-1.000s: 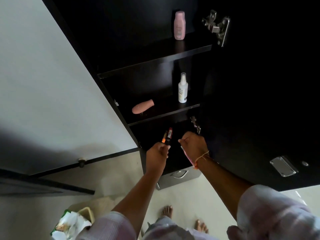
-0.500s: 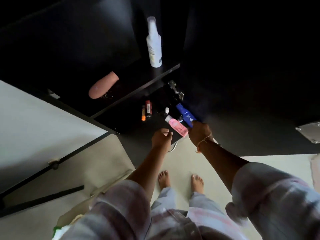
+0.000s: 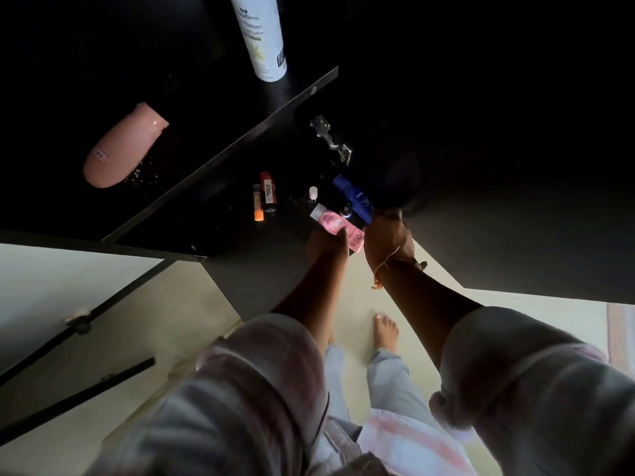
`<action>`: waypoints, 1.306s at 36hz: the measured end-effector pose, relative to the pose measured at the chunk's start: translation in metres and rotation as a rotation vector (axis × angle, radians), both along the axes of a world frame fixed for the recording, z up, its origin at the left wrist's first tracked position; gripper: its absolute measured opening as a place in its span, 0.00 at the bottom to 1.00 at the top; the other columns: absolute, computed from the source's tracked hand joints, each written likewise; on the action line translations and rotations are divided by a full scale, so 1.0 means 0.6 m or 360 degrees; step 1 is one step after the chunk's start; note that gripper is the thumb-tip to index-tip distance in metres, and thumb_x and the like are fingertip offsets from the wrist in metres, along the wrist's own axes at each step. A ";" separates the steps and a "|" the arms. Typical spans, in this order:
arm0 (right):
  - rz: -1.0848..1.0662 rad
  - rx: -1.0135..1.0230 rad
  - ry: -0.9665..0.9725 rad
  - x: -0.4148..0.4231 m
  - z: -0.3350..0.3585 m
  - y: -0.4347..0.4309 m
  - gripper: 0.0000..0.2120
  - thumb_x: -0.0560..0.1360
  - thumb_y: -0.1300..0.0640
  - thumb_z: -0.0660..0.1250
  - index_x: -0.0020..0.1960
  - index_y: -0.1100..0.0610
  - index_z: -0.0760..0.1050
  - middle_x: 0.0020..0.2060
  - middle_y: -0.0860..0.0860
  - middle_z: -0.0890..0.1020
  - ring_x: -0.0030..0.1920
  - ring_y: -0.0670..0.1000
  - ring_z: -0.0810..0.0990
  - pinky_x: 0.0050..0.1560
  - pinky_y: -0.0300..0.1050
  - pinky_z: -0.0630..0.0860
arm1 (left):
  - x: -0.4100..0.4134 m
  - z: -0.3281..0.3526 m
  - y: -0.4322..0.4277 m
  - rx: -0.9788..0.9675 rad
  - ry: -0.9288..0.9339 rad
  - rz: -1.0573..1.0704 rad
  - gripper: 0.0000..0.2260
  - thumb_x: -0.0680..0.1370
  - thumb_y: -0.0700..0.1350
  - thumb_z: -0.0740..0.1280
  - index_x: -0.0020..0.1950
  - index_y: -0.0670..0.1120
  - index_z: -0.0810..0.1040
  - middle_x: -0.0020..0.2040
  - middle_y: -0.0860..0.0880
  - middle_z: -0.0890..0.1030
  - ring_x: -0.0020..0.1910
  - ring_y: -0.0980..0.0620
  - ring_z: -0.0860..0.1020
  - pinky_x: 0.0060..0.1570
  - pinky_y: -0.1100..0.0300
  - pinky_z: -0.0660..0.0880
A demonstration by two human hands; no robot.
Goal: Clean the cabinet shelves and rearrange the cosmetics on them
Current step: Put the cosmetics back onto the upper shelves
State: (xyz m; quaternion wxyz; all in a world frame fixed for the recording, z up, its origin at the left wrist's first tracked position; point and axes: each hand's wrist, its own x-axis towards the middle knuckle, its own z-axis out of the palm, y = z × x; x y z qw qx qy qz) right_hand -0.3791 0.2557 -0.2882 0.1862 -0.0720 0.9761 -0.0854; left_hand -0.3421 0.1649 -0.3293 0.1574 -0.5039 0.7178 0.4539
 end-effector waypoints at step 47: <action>0.0173 -0.0024 -0.0041 -0.018 -0.004 0.030 0.14 0.79 0.50 0.61 0.52 0.60 0.79 0.43 0.58 0.83 0.44 0.58 0.83 0.39 0.45 0.76 | -0.013 0.016 0.013 0.0103 0.0026 0.0608 0.19 0.75 0.52 0.73 0.58 0.40 0.78 0.53 0.45 0.83 0.50 0.48 0.83 0.38 0.64 0.73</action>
